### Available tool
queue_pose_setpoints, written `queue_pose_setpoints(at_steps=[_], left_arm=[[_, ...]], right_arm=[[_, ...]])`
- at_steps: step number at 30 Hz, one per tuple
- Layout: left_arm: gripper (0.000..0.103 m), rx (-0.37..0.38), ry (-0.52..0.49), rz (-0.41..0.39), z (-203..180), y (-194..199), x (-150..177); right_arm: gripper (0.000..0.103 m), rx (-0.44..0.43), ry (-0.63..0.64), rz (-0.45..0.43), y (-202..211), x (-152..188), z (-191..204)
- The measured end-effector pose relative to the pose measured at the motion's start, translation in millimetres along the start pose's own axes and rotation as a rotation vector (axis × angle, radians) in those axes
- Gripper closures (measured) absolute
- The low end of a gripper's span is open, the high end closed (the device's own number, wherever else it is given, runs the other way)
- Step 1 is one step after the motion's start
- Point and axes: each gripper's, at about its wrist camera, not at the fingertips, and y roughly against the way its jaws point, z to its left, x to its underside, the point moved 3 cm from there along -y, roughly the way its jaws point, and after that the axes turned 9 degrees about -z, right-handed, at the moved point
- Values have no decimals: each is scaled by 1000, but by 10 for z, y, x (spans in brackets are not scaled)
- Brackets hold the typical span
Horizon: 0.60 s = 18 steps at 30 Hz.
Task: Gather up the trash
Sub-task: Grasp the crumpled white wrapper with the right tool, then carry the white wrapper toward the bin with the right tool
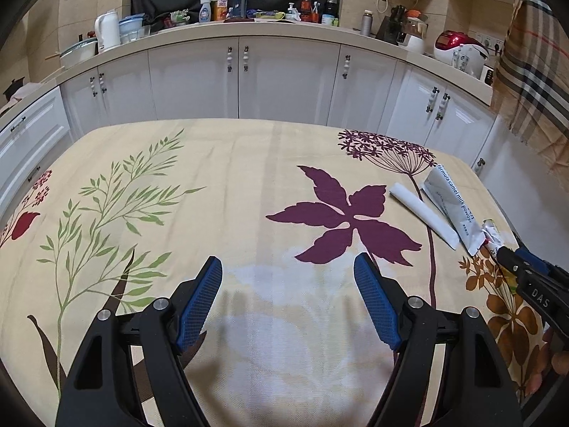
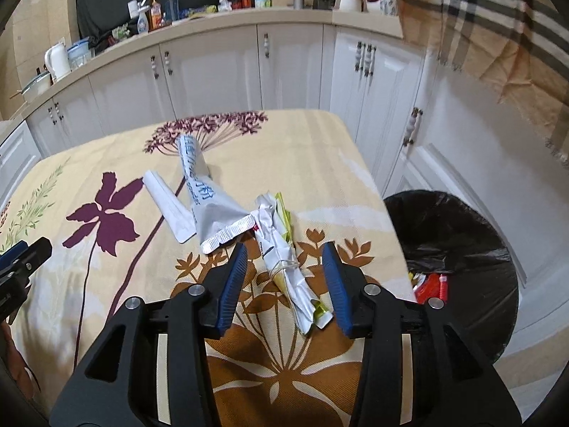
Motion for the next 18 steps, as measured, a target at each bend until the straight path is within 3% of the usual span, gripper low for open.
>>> queue_pose_setpoints(at_steps=[3,5,10,18], left_arm=[[29,6,-5,2,-18,-9,2],[29,11,-5,3,-26,-13,5],[29,24,-12,7,-84,-29,8],[29,52,-24,5,-244,-37,-21]], right_arm=[[62,-3,5,37,-66,23,11],[72,-5,4,52,-91,35,13],[84,-2,18,60,-104,45,12],[85,-9,11,40,-64,35,-29]])
